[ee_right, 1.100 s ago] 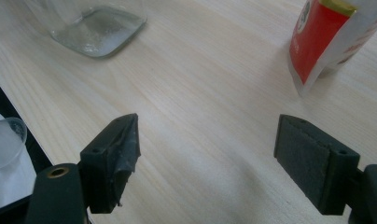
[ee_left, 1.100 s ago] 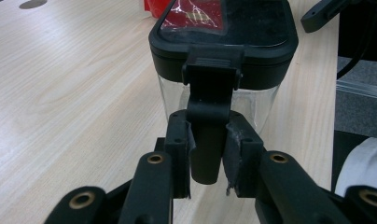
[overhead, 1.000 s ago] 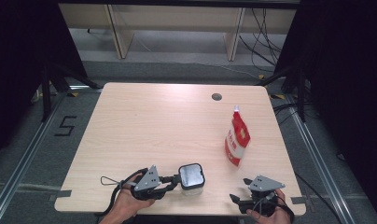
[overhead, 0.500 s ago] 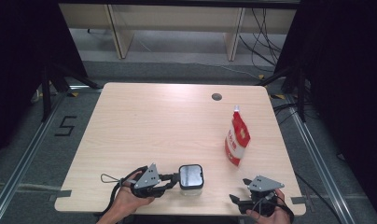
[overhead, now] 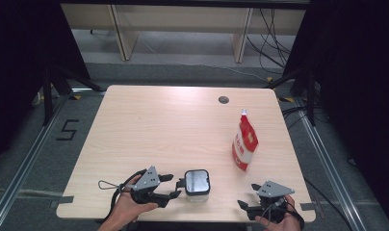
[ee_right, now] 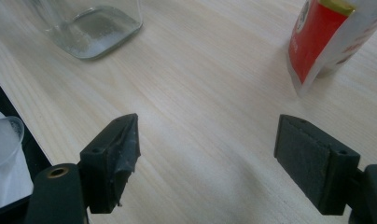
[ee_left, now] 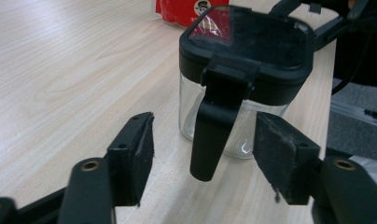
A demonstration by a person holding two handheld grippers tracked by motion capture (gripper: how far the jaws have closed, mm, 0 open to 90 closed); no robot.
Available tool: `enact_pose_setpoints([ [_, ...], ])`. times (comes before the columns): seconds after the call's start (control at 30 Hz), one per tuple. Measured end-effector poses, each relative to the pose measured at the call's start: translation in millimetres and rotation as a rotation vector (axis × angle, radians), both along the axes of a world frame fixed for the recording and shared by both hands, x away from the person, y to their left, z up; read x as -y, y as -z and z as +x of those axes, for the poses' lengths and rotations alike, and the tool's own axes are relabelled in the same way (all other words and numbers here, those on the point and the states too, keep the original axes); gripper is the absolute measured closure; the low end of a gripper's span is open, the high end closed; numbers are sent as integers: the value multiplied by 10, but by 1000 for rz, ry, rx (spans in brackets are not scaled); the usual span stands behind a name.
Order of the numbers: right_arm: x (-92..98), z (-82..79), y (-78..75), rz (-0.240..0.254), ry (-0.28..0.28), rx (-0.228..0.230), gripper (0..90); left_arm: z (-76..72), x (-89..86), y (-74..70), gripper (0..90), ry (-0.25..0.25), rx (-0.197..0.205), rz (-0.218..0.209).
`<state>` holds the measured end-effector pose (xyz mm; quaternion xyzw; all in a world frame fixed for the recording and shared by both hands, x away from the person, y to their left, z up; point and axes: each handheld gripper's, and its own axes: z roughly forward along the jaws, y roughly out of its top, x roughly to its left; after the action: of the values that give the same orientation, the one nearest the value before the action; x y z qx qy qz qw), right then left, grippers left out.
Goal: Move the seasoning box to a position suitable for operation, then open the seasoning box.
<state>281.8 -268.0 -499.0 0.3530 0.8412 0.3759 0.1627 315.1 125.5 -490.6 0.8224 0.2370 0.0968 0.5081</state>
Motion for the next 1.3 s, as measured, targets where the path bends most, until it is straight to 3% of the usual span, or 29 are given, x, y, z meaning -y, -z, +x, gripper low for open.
enact_pose_setpoints([
  [0.17,17,9,3,-3,4,14,234,-47,-54,-101,327,-26,-26,-10],
  [0.23,13,2,5,-2,8,4,234,-64,-59,-142,319,-40,-35,-38],
  [0.53,33,1,9,-12,-12,14,235,-96,-49,-291,283,-66,-31,-72],
  [0.57,30,-4,9,-4,-9,7,234,-111,-53,-304,284,-75,-45,-55],
  [0.7,27,10,15,-14,-13,10,234,-118,-30,-312,286,-61,-31,-41],
  [0.83,16,-2,8,-16,-8,10,235,-158,3,-338,300,-75,-40,-55],
  [0.93,15,11,17,-23,-22,24,234,-167,13,-380,350,-59,-11,-65],
  [1.03,14,16,16,-16,-23,10,234,-177,35,-411,415,-60,-2,-96],
  [1.1,19,15,17,-18,-16,14,234,-166,42,-433,460,-48,31,-94],
  [1.17,24,12,16,-18,-9,13,234,-184,66,-445,516,-62,35,-103],
  [1.3,13,-10,17,-18,-6,5,235,-201,115,-431,657,-33,72,-88],
])
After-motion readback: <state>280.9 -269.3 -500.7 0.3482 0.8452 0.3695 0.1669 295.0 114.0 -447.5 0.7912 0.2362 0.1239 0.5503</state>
